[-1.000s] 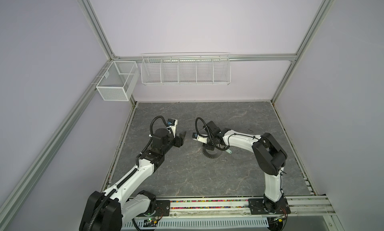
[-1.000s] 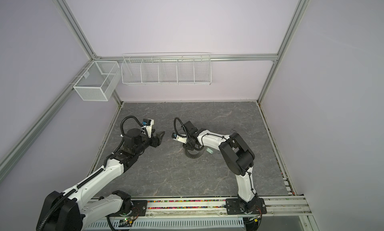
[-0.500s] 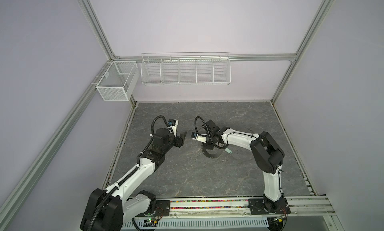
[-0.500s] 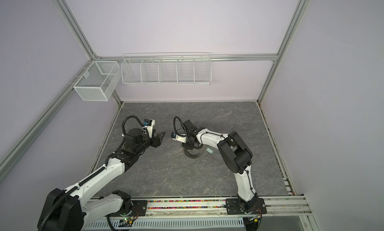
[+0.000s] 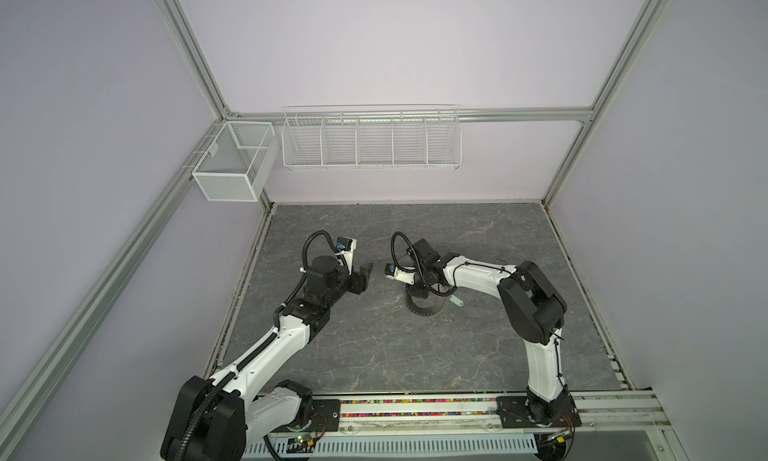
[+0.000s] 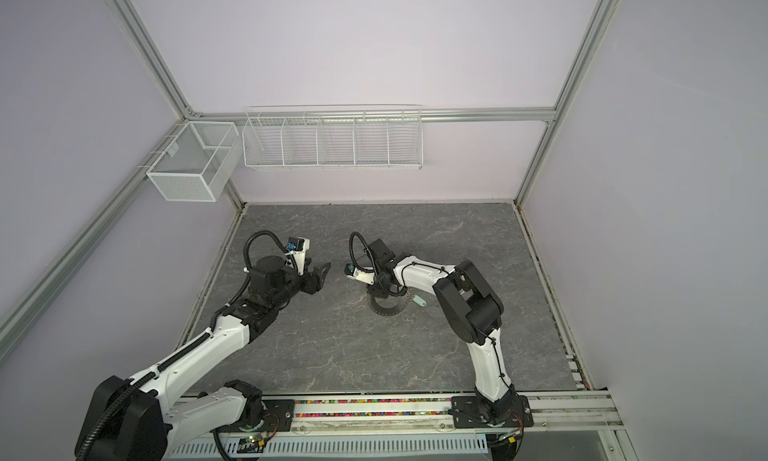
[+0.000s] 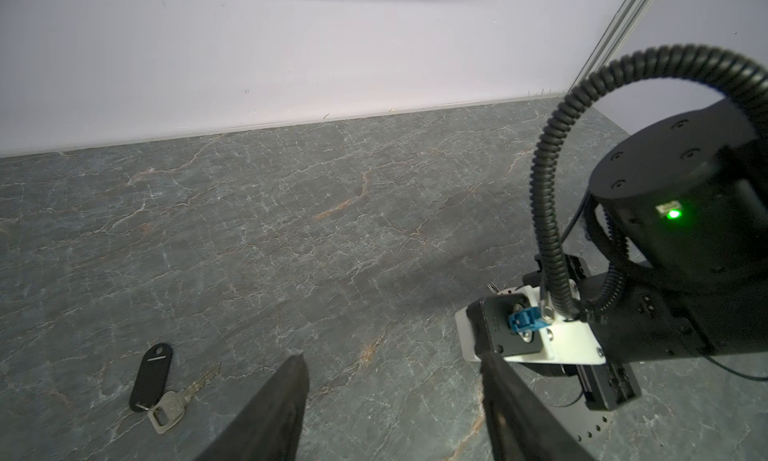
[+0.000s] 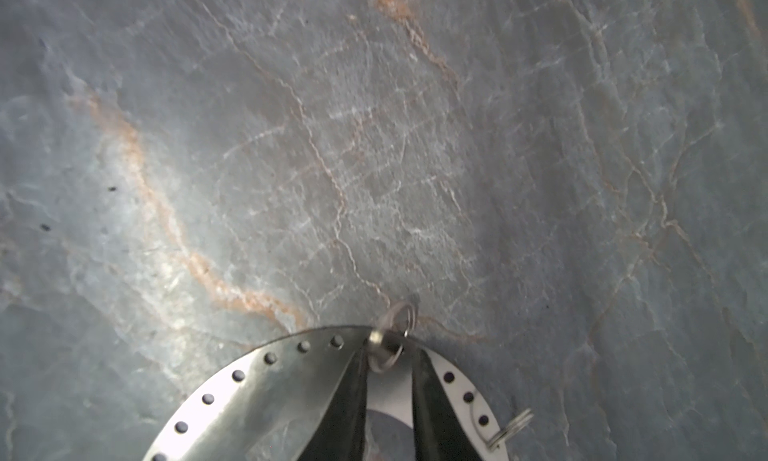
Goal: Put the keys on the keyring
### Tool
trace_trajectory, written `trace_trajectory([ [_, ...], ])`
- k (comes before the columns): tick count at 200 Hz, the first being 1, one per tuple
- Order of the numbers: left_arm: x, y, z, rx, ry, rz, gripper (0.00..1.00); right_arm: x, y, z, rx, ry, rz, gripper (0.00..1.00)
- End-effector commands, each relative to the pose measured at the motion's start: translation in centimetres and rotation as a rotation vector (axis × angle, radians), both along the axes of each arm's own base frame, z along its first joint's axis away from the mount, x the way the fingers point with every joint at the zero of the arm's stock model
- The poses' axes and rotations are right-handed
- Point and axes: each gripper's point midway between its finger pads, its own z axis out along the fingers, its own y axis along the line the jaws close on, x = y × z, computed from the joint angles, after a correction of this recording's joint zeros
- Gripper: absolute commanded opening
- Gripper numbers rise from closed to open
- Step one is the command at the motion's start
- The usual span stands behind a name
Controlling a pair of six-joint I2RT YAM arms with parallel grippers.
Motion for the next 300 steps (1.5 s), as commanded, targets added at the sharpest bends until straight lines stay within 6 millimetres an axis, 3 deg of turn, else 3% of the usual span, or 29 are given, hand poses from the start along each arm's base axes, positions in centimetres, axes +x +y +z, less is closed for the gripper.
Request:
trace_trajectory([
  [1,0.0,0.1,-0.3,-0.001,0.002,0.001,0.66,0.1,-0.3,-0.7,0.009,0.04,-0.025,0.17],
  [52,0.1,0.2,-0.2,-0.004,-0.001,0.003,0.66,-0.1,0.0,-0.3,0.047,0.06,-0.03,0.1],
  [166,-0.2,0.1,-0.9,0.019,-0.006,-0.014,0.66,0.0,0.1,0.9,0.145,0.101,-0.076,0.07],
  [210,-0.2,-0.1,-1.1,0.019,0.002,-0.023,0.66,0.1,-0.2,0.1,0.133,0.146,-0.127,0.34],
  [300,0.1,-0.3,-1.3,0.02,0.017,-0.031,0.66,-0.7,0.9,0.0,0.139,0.216,-0.112,0.4],
])
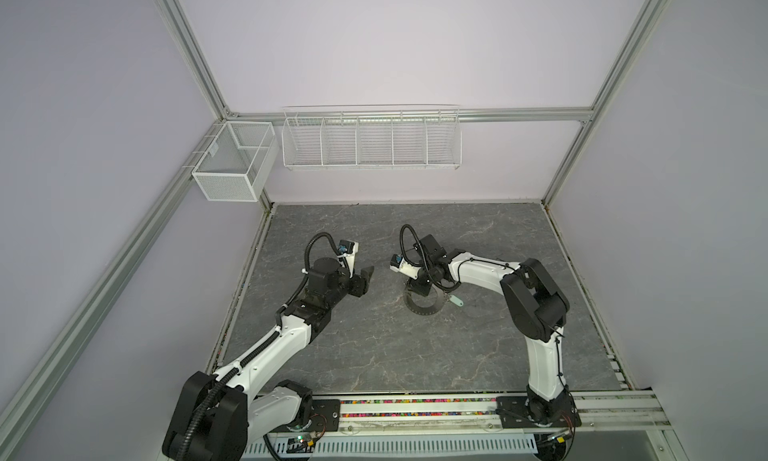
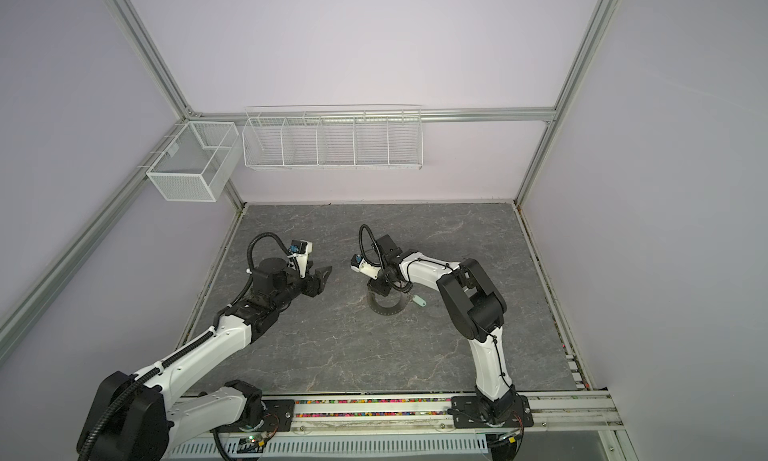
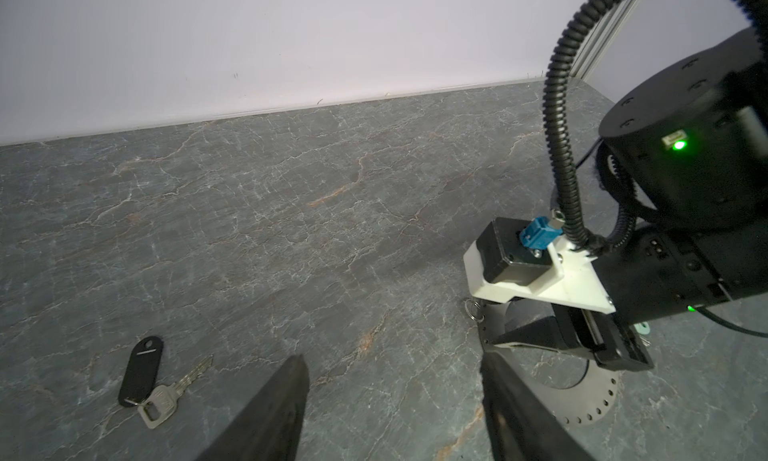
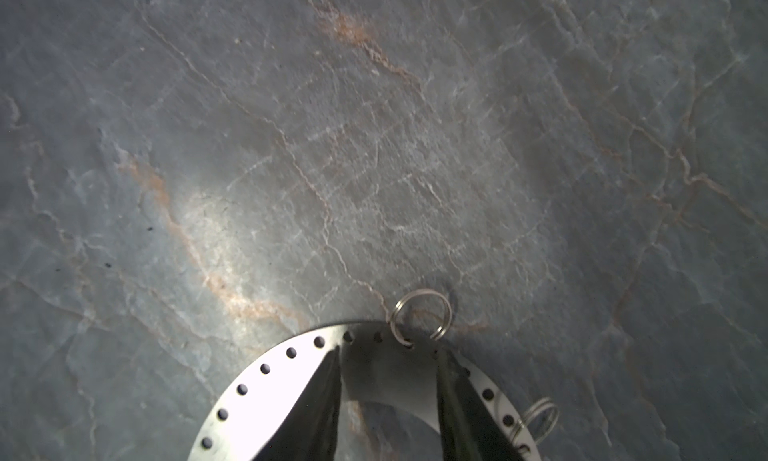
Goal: Put the keys on the keyring
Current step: 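Lift the silver plate with the right gripper, mint-green key hanging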
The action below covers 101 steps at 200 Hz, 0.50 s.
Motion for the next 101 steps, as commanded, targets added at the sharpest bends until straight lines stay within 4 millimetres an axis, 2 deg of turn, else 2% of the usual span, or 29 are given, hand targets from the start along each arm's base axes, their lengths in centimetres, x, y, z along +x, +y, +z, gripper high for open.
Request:
trace_trajectory([
  [1,0.3,-0.1,0.3,-0.002,-0.008,-0.007,0.66,-0.8,0.5,-0.4,0.001,0.063,0.006,0.4],
  [37,0.4,-0.1,0.2,0.002,-0.005,-0.006,0.66,-1.6,0.3,-1.7,-0.032,0.119,0.005,0.39],
  [72,0.5,-0.2,0.0,0.001,0.003,-0.006,0.66,-1.0,-0.3,-2.8,-0.089,0.082,-0.056,0.35],
  [101,0.5,-0.2,0.1,0.0,0.003,-0.005,0.66,-0.1,-0.5,-2.9,-0.099,0.039,-0.113,0.29],
])
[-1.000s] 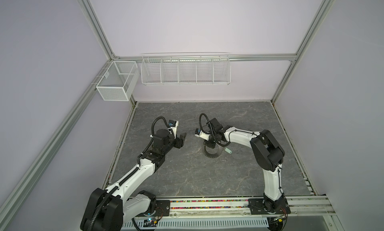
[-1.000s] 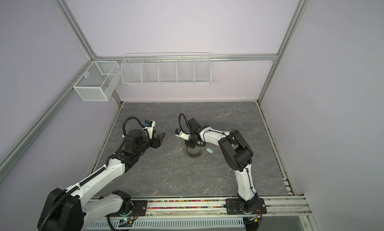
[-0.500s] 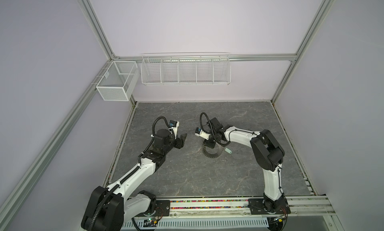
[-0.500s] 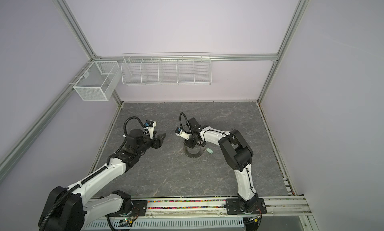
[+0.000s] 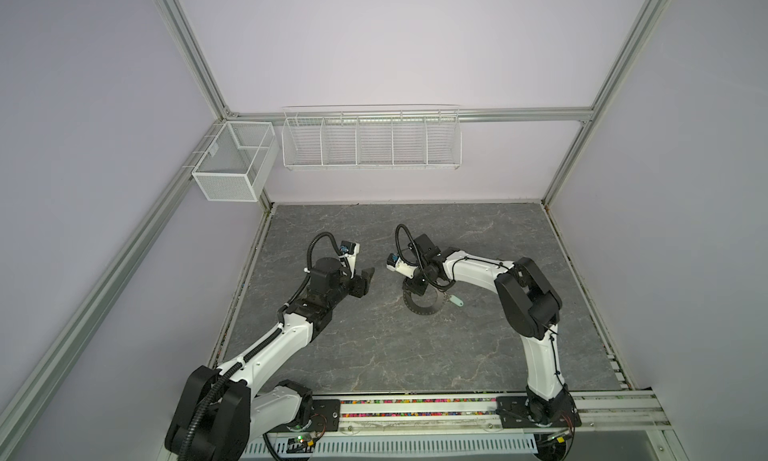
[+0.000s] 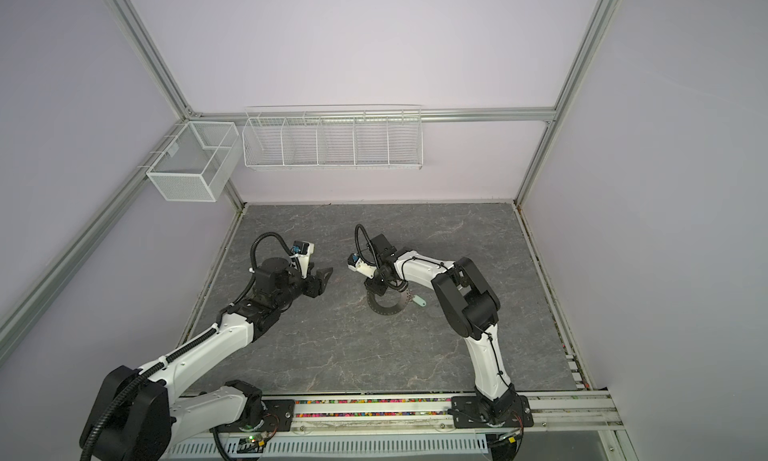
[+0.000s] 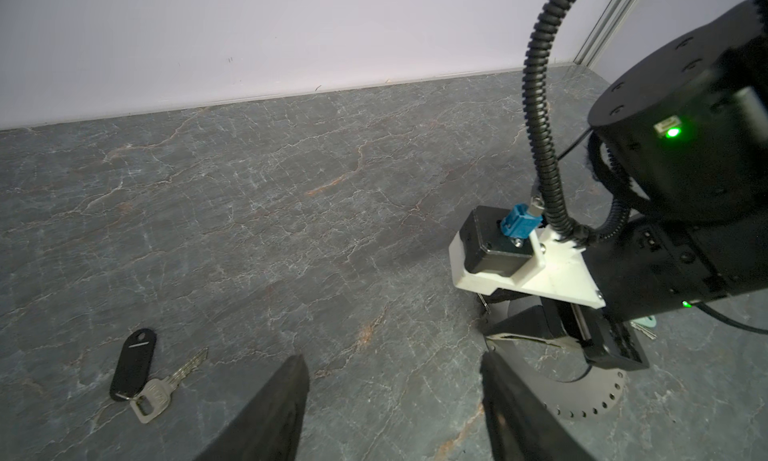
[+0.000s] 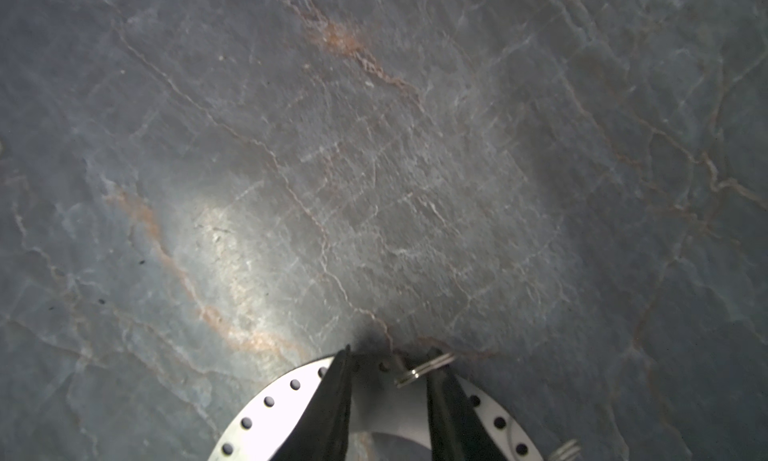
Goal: Put the keys on the keyring
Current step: 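Lift the silver plate with the right gripper, mint-green key hanging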
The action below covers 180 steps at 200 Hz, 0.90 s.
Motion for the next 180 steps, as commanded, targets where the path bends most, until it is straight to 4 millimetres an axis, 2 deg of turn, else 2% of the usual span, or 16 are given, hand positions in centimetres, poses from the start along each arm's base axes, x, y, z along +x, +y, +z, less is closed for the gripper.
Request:
trace_trajectory([
  [1,0.4,-0.1,0.8,-0.008,-0.016,-0.005,0.66,-0.2,-1.1,-2.2,-0.066,0.016,-0.066,0.29],
  [40,0.3,-0.1,0.7,-0.008,-0.013,-0.002,0.66,0.3,-1.4,-2.5,-0.075,0.004,-0.11,0.17],
  [94,0.3,0.0,0.7,-0.009,-0.012,0.002,0.66,0.4,-1.8,-2.2,-0.077,-0.02,-0.127,0.07],
  [121,0.2,0.1,0.9,-0.004,-0.022,0.0,0.66,-0.2,-1.5,-0.3,-0.028,-0.045,-0.098,0.07],
  [149,-0.1,0.2,1.5,-0.009,-0.065,-0.01,0.66,-2.4,-0.4,2.5,0.089,-0.031,0.017,0.07],
  [180,-1.2,-0.4,2.0,0.005,-0.159,-0.086,0.62,-4.3,-0.8,4.9,0.161,-0.038,0.086,0.07],
])
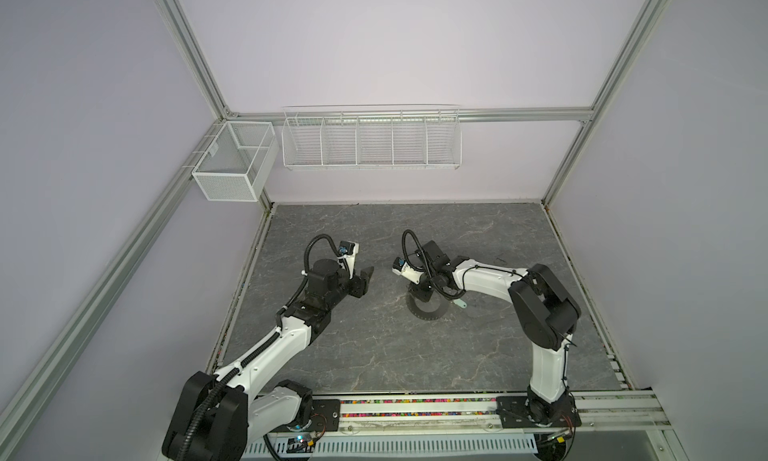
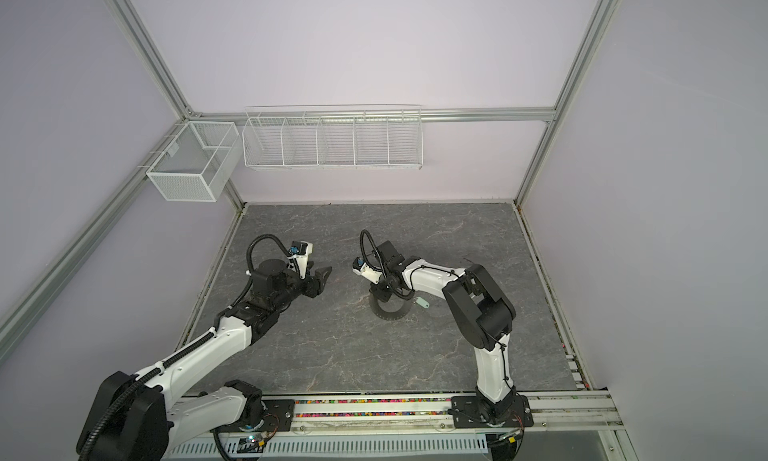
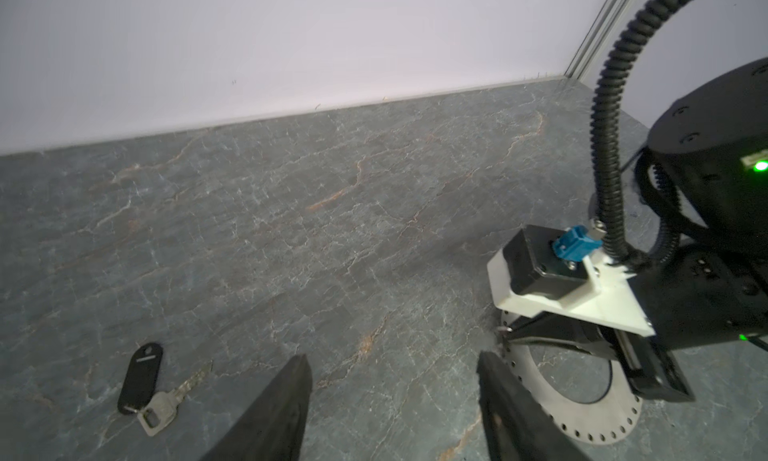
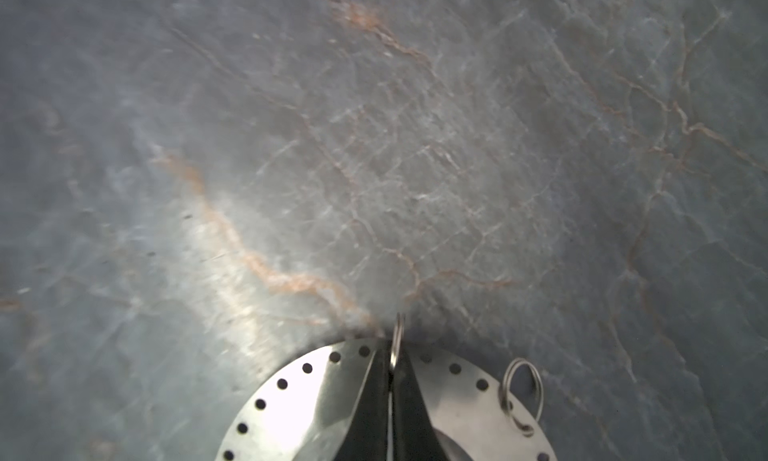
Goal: Put the keys on the keyring
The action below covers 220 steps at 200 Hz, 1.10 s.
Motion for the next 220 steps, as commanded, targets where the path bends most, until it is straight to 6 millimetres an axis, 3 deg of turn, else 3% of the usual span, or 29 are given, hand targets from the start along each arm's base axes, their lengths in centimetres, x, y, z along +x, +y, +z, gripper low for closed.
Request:
trace_trajectory([
  [1,-0.7,-0.4,0.9,0.012,-0.097,-0.068,0.62,-1.7,0.7,3.4,0.109,-0.013,0.104,0.07],
  [35,-2.7,-2.1,1.2,0.042,-0.198,-0.236,0.53,-4.8,0.6,6.7,0.207,-0.007,0.255,0.07],
  [51,-3.6,-2.9,0.7,0.078,-0.229,-0.314,0.43,-5.9,0.4,7.8,0.225,-0.004,0.303,0.07],
  [71,-4.9,-4.5,0.1,0.151,-0.259,-0.422,0.4,-7.0,0.2,9.1,0.239,-0.001,0.354,0.07],
  [113,-8.8,-7.7,1.3,0.205,-0.429,-0.648,0.39,-9.5,-0.3,11.2,0.303,-0.058,0.472,0.07],
  [158,-10.7,-9.0,2.1,0.238,-0.522,-0.744,0.38,-10.9,-1.0,12.4,0.323,-0.136,0.528,0.07],
  [220,-12.3,-11.1,0.7,0.348,-0.51,-0.87,0.39,-11.8,-1.3,13.2,0.339,-0.138,0.564,0.07],
])
